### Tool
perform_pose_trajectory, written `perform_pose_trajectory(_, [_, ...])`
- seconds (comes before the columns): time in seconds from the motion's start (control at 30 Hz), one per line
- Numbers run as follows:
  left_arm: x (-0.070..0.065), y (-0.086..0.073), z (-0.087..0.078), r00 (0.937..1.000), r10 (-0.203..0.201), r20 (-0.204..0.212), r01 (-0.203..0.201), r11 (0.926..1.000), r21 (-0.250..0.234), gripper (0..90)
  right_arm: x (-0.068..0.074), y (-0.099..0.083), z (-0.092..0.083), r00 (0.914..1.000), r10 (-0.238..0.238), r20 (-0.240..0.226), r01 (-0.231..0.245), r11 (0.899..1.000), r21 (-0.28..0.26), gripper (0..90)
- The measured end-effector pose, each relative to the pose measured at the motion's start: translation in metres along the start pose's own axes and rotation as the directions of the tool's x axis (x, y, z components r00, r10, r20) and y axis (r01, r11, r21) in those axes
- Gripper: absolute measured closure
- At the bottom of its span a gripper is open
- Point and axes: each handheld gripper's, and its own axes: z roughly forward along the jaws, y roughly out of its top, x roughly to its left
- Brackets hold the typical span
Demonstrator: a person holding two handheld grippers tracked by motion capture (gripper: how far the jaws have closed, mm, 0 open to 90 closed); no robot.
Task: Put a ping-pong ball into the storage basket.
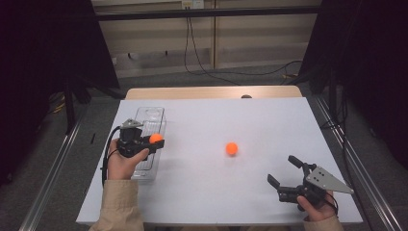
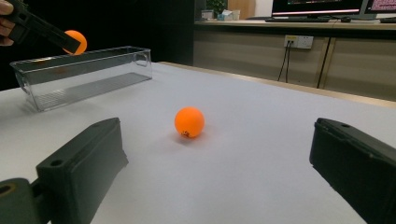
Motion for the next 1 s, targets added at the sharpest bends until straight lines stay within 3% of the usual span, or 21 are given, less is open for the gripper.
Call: perform_pose_trajectory(1.0, [0.0068,-0.001,-0.0086,0.9995,-0.015,-0.029,0.014,0.9998,-0.015,50.8,-0.0001,0.0,-0.0001,1.0,0.001,0.001,-0.001,1.0,0.0,2.5])
